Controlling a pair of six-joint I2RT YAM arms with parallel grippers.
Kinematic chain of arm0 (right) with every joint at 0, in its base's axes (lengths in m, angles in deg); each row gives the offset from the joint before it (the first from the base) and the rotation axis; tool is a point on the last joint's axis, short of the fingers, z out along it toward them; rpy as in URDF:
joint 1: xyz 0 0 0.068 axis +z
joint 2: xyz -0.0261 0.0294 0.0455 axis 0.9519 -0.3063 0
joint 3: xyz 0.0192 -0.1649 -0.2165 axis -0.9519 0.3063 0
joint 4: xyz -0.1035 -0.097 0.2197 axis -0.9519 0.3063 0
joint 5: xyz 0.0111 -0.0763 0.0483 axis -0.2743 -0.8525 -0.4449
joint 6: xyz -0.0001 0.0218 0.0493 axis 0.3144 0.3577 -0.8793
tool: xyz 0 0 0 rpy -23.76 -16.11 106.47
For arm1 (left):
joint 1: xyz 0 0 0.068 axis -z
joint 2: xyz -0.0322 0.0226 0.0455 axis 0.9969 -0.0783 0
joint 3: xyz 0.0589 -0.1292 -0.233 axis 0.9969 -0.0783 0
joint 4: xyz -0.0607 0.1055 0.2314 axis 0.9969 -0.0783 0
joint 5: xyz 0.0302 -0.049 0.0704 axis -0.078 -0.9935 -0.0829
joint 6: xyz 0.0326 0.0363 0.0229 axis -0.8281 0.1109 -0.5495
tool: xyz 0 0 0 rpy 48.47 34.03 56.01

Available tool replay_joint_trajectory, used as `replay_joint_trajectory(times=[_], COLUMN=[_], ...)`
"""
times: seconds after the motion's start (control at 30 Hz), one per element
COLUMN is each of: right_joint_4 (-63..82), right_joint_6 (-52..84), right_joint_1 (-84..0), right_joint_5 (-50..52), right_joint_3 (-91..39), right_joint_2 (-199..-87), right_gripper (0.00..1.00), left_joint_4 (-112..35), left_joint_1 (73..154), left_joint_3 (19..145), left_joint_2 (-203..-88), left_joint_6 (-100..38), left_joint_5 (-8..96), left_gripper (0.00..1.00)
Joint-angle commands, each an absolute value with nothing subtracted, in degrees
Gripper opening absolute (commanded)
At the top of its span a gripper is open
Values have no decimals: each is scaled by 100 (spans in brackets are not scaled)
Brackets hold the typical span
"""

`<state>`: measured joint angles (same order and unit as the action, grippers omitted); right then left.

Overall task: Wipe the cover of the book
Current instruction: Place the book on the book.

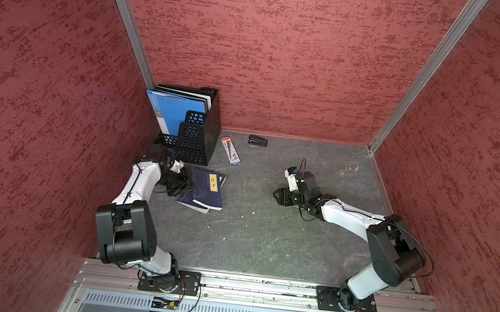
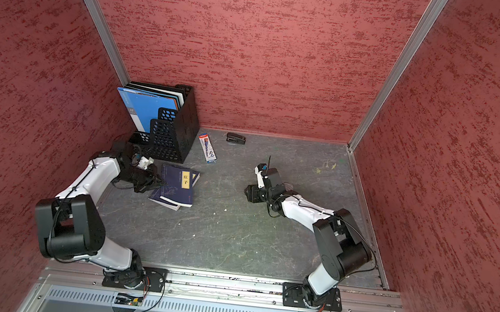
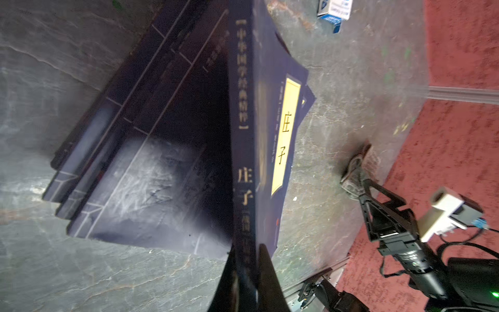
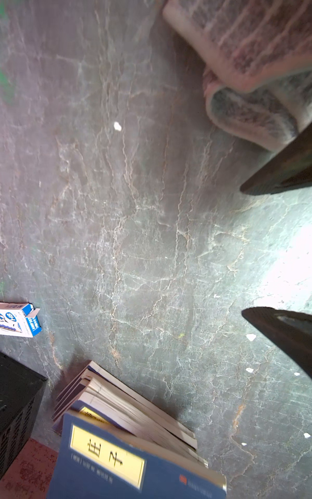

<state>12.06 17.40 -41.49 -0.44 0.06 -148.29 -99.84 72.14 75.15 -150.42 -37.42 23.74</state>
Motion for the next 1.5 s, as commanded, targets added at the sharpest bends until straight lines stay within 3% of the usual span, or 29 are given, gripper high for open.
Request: replay_joint_trajectory(times=[0.0,0.3,0.43,0.67,1.47], right_joint_4=[998,1005,995,969,907], right_joint_6=[1761,1763,1748,1738,1730], right_joint_1=[-4123,-4123,-4125,-4121,-4122], right_joint_5=[123,99,111,142,213], right_joint_3=[-46,13,-14,-40,-13], right_joint_2=[-14912,-14844,-14920,-14993,-15121], right_gripper=[66,67,67,67,67], left_joint_4=[-10173,-10485,-10696,-10815,-10521], left_joint_1=[7326,7429,7882,8155,8437], left_joint_3=[7838,8281,8565,8814,9085], left_joint_2=[-15380,-16063,-16301,-16624,-16747], left_joint_6=[-4046,-4471,-4681,-4859,-5652], left_joint_5=[2854,3495,4526,5227,5671], left_gripper=[0,0,0,0,5])
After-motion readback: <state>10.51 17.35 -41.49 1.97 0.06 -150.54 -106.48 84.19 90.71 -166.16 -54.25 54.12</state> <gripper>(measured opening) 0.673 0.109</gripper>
